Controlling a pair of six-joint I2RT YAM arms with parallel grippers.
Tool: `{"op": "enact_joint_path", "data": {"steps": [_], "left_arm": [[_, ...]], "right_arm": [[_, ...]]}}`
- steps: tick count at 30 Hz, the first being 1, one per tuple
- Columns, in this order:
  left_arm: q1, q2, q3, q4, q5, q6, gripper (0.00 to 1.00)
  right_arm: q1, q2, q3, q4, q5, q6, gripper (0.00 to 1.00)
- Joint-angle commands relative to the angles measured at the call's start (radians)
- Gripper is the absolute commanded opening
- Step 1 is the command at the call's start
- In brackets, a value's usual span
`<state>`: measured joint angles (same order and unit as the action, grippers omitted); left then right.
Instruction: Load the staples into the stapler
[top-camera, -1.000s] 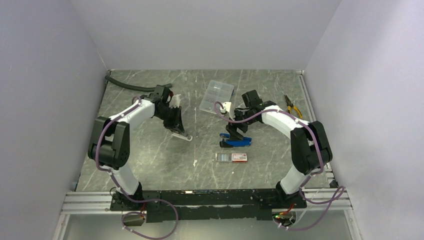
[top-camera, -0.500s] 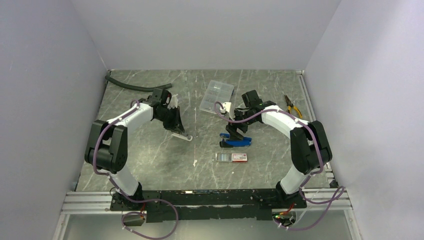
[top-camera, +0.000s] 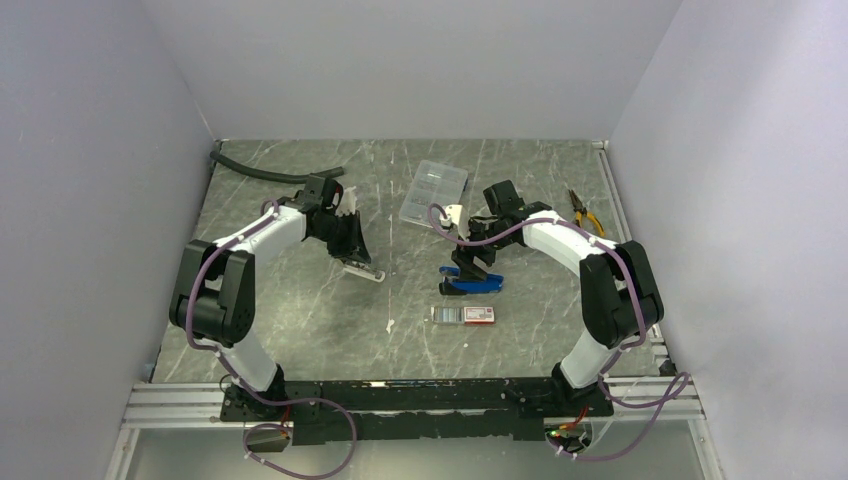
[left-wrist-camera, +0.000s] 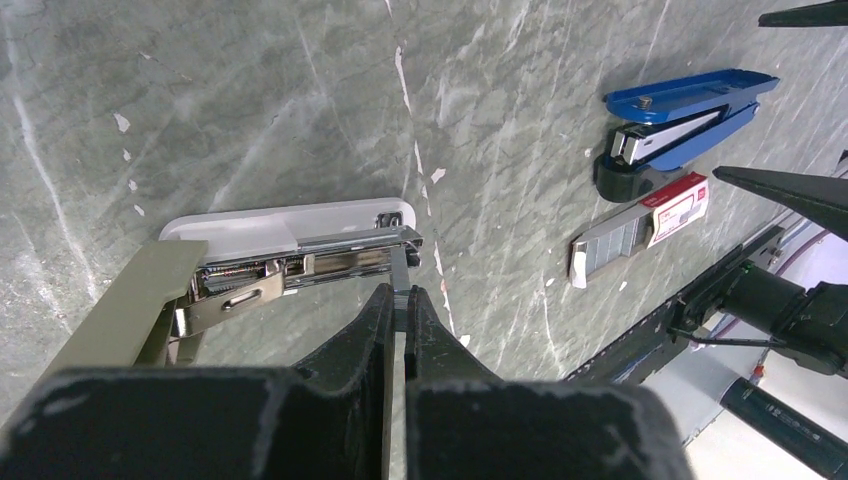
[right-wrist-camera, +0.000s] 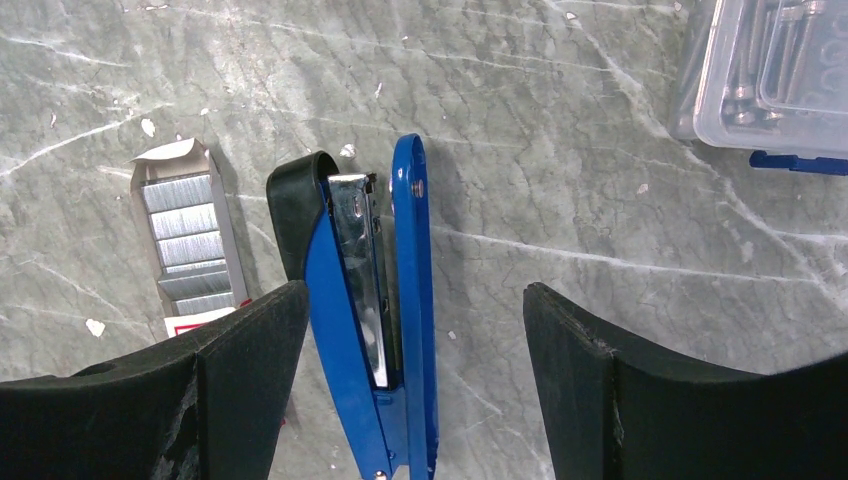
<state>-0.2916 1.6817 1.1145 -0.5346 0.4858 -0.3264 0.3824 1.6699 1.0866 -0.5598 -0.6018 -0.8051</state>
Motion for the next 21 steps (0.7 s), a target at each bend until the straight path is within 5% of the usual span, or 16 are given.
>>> {"op": "enact_joint_path", "data": {"steps": [1,21], "left_arm": [[-0.001,-0.017,0.017,0.011,0.028,0.027,0.03],[-0.001,0.034,0.055,-0.024,0.052,0.074,0.03]], "right_arm": [[0.001,0.003,0.007,-0.008,0.0,-0.021,0.82],[0.001,0.004,0.006,-0.012,0.0,-0.023,0.82]]}}
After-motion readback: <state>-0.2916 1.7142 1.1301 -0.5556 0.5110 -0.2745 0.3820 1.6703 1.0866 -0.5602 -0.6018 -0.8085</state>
